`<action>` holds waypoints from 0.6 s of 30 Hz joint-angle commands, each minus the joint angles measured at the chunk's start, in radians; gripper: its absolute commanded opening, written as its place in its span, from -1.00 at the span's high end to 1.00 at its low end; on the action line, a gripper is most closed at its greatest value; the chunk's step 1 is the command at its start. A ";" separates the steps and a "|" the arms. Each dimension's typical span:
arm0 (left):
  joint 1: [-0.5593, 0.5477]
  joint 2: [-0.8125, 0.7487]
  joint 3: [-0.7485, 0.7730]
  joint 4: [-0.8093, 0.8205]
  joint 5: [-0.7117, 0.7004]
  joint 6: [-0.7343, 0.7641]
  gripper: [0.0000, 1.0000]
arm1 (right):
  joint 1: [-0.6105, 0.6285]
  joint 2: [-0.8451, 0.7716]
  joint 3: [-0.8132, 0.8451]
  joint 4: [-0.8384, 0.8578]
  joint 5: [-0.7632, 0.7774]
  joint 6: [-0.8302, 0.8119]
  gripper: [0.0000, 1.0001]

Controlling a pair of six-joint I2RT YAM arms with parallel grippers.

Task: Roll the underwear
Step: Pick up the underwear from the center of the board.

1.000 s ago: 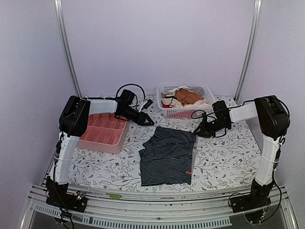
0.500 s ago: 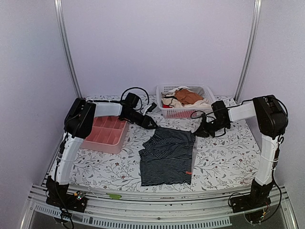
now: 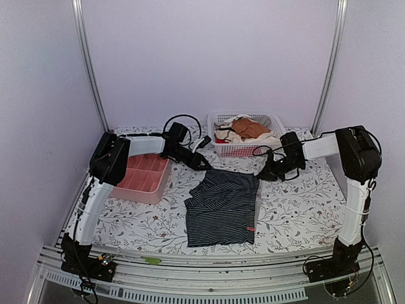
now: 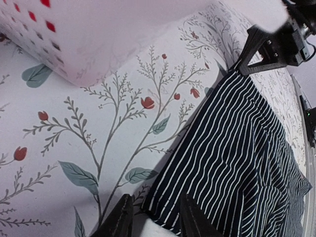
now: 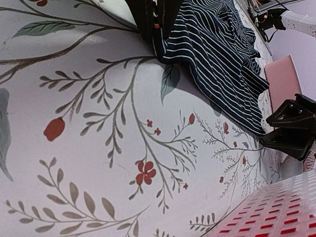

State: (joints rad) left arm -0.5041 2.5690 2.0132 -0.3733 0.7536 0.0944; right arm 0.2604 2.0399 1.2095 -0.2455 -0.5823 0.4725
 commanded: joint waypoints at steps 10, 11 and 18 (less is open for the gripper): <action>-0.028 0.047 0.019 -0.057 0.030 0.026 0.92 | -0.002 0.020 0.042 -0.015 -0.001 -0.008 1.00; -0.022 0.035 0.014 -0.044 0.029 0.019 0.98 | -0.002 0.015 0.042 -0.014 -0.002 -0.008 1.00; 0.060 -0.082 0.019 0.046 0.130 -0.059 1.00 | -0.003 -0.097 0.017 0.020 -0.022 -0.005 1.00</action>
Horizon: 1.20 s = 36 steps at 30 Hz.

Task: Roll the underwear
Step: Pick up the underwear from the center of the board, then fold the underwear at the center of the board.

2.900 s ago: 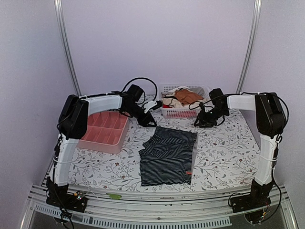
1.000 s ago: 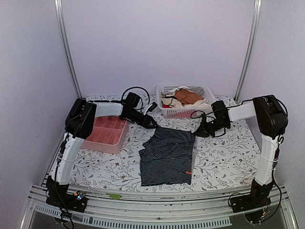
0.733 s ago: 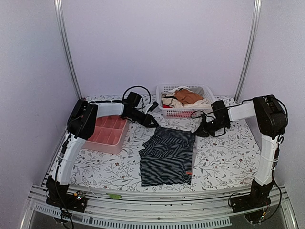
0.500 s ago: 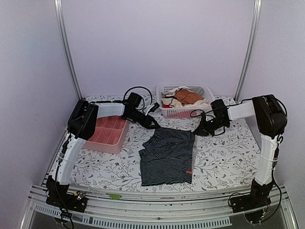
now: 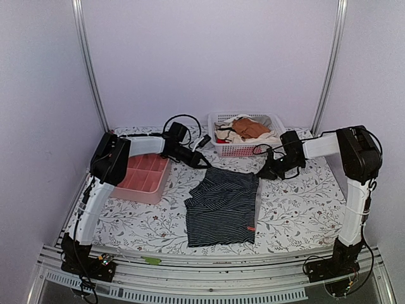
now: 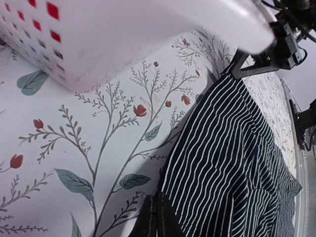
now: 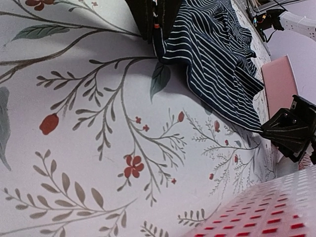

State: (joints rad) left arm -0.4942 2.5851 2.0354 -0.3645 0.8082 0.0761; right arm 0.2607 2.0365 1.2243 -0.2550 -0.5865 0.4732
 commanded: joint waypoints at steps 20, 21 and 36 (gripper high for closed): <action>0.099 -0.331 -0.239 0.050 0.170 0.095 1.00 | 0.002 -0.068 0.154 -0.033 -0.116 -0.227 1.00; 0.095 -0.350 -0.275 0.049 0.172 0.108 1.00 | 0.005 -0.074 0.141 -0.036 -0.125 -0.233 1.00; -0.046 -0.607 -0.777 0.086 0.144 0.218 1.00 | 0.054 -0.180 -0.103 -0.044 -0.143 -0.273 1.00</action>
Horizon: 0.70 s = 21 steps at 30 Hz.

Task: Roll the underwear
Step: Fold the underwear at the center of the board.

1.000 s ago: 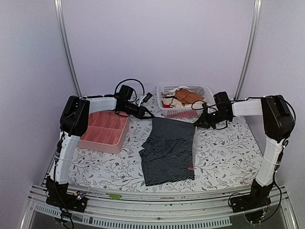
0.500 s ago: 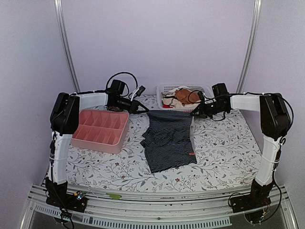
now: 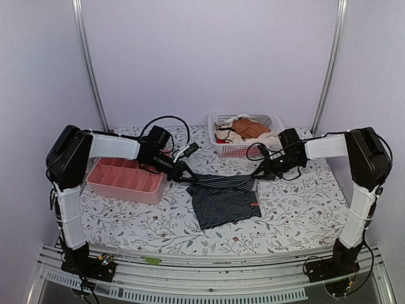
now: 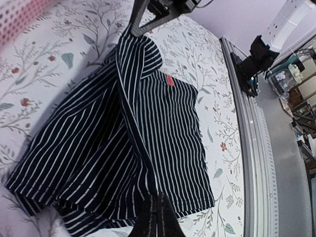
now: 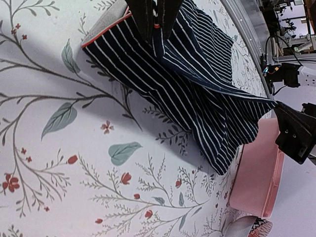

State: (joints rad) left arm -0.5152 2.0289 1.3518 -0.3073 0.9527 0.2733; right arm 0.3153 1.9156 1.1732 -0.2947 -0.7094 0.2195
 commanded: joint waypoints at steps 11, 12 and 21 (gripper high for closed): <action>-0.093 -0.118 -0.201 0.076 -0.028 0.020 1.00 | 0.011 -0.119 -0.092 -0.037 -0.083 -0.027 1.00; -0.101 -0.118 -0.205 0.077 -0.032 0.021 1.00 | 0.014 -0.120 -0.094 -0.049 -0.073 -0.029 1.00; -0.150 -0.123 -0.252 0.034 -0.100 0.096 0.85 | 0.015 -0.167 -0.130 -0.242 -0.035 0.020 0.13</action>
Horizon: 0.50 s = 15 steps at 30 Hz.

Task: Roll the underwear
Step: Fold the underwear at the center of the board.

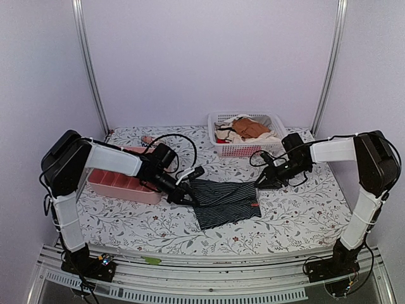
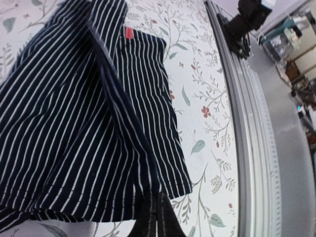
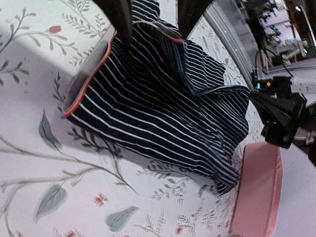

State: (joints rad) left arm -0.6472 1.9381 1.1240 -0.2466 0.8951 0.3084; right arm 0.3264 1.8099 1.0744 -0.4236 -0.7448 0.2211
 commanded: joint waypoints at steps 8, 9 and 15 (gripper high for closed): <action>-0.024 -0.133 -0.097 -0.051 -0.109 0.163 0.29 | 0.004 -0.151 -0.059 -0.146 -0.005 0.095 -0.06; -0.026 -0.141 -0.101 -0.047 -0.112 0.175 0.29 | 0.004 -0.142 -0.043 -0.155 0.003 0.100 -0.04; -0.039 -0.133 -0.102 -0.026 -0.170 0.187 0.25 | 0.040 -0.091 0.044 -0.212 0.041 0.121 -0.04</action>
State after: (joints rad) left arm -0.6651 1.8084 1.0294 -0.2886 0.7769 0.4576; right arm 0.3347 1.6844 1.0466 -0.5774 -0.7361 0.3206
